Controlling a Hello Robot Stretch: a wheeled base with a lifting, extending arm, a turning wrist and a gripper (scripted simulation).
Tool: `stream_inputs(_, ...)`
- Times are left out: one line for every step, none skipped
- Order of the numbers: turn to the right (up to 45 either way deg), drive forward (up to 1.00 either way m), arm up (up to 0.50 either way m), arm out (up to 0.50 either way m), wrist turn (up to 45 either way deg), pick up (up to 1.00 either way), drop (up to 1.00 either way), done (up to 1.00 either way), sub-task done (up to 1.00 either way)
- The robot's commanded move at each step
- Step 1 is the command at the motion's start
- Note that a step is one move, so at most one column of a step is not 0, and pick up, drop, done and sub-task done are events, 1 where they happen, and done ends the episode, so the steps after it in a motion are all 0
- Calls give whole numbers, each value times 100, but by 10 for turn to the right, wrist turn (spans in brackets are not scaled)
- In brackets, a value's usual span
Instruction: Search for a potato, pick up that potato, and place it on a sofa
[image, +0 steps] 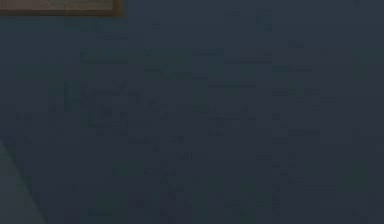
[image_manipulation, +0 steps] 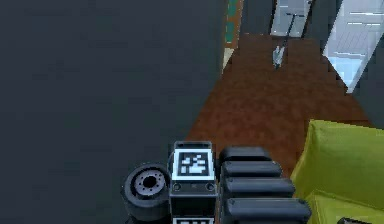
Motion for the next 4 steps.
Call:
stream_inputs(420,0,0,0,0,0,0,0,0)
stream_inputs(-450,0,0,0,0,0,0,0,0)
stream_inputs(-450,0,0,0,0,0,0,0,0)
stream_inputs(-450,0,0,0,0,0,0,0,0)
